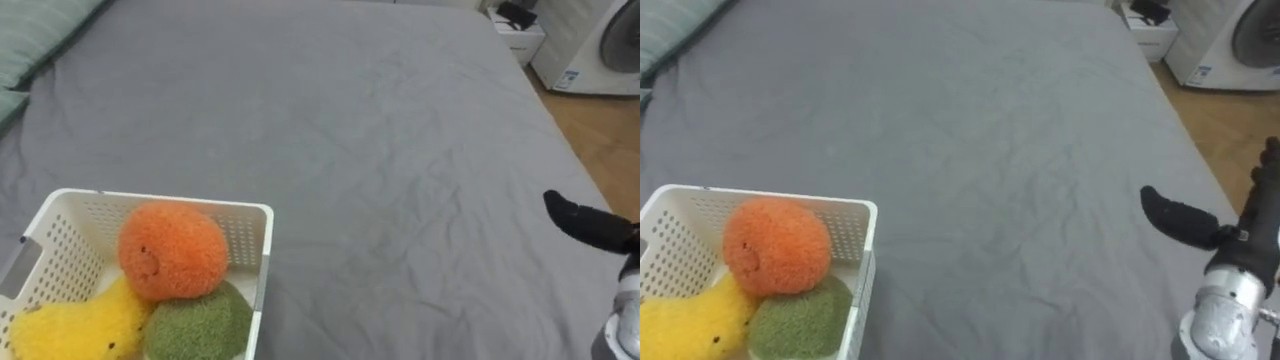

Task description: Collect toys from the bed

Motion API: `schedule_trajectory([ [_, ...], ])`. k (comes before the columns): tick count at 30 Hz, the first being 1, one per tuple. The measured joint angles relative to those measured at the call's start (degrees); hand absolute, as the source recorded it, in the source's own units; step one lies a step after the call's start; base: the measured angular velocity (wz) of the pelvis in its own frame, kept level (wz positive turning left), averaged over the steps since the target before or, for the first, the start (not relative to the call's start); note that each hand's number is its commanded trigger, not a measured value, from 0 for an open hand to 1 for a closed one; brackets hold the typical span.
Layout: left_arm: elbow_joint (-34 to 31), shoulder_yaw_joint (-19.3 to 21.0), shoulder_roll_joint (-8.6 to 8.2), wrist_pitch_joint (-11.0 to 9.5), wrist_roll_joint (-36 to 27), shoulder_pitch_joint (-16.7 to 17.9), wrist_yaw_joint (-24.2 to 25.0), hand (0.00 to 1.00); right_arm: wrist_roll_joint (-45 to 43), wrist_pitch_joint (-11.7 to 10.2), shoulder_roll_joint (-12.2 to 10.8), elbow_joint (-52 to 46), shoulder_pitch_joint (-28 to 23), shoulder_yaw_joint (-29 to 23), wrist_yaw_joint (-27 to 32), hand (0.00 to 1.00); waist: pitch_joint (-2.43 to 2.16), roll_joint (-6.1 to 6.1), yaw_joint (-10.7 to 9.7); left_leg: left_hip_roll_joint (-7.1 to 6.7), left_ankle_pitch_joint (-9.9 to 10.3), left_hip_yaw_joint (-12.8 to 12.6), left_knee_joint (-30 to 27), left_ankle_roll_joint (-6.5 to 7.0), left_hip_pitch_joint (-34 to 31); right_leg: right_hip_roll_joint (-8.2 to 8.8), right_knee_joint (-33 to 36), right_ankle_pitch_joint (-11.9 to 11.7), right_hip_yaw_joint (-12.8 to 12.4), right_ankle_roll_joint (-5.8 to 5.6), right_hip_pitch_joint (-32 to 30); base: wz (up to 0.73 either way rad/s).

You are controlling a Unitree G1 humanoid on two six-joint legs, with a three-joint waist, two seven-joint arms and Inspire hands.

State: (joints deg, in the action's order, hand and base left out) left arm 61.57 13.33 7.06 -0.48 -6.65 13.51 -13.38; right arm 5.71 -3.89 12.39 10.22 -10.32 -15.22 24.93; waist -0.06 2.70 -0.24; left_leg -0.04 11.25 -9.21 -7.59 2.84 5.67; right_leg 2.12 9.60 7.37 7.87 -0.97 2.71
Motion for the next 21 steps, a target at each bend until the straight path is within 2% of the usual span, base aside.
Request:
schedule_trajectory([
  [3,0.04,-0.13,0.00,0.00,-0.12,0.43,-0.04,0.00,3.86,-0.21,-1.43,2.33,-0.39,0.00,1.87,0.00,-0.15,-0.51,-0.35,0.08,0.06,-0.16,0.04,-0.07,-0.07,-0.17,0.07,-0.05,-0.44,0.08,-0.31,-0.09],
  [4,0.06,-0.16,0.00,0.00,-0.60,0.84,-0.05,0.00,6.07,-0.72,-1.58,4.60,-0.40,0.01,2.51,0.00,-0.36,-0.84,-1.04,0.11,0.07,-0.13,0.04,-0.08,0.06,-0.19,0.06,-0.05,-0.37,0.09,-0.10,0.00],
  [7,0.14,-0.22,-0.03,-0.10,-0.66,1.14,-0.53,0.00,11.52,-1.70,-1.58,12.56,-0.45,-0.02,4.48,0.00,-0.30,-1.12,-1.19,0.16,0.11,-0.10,0.16,-0.15,0.58,-0.29,0.01,-0.03,-0.40,0.09,0.32,0.00],
  [10,0.37,0.00,-0.13,-0.44,-0.51,1.74,-1.07,0.00,15.66,-2.25,-1.63,22.17,-0.52,-0.49,5.61,0.00,-0.20,-1.00,-1.79,0.16,0.19,0.19,0.20,-0.19,0.64,-0.27,-0.05,0.08,-0.35,0.13,0.70,0.05],
  [11,0.35,0.03,-0.13,-0.44,-0.60,1.78,-1.15,0.00,17.19,-2.33,-1.67,26.95,-0.61,-1.58,5.66,0.00,-0.01,-0.66,-2.11,0.14,0.29,0.41,0.13,-0.18,0.88,-0.24,-0.11,0.24,-0.36,0.12,1.11,0.10],
  [13,0.33,0.04,-0.14,-0.46,-0.69,2.06,-1.15,0.00,19.85,-2.33,-1.69,32.71,-1.42,-2.57,6.38,0.00,-0.21,-0.72,-2.47,0.11,0.55,0.43,-0.17,-0.23,0.88,-0.23,-0.06,0.64,-0.41,0.06,1.22,0.03],
  [16,0.40,0.04,-0.13,-0.46,-1.50,2.37,-1.17,0.00,22.90,-2.36,-1.81,41.35,-3.17,-3.09,7.02,0.00,-0.20,-0.76,-2.84,0.12,0.60,0.40,-0.18,-0.30,0.94,-0.29,0.03,1.01,-0.65,0.10,1.17,0.00],
  [21,0.58,1.40,-0.41,-0.41,-1.65,2.96,-0.64,0.00,25.03,-1.89,-3.90,53.06,-5.48,-6.05,7.81,0.00,-0.33,-0.66,-3.41,0.11,0.83,0.84,-0.14,-0.49,0.92,-0.31,0.17,1.65,-0.37,0.11,1.20,0.03],
])
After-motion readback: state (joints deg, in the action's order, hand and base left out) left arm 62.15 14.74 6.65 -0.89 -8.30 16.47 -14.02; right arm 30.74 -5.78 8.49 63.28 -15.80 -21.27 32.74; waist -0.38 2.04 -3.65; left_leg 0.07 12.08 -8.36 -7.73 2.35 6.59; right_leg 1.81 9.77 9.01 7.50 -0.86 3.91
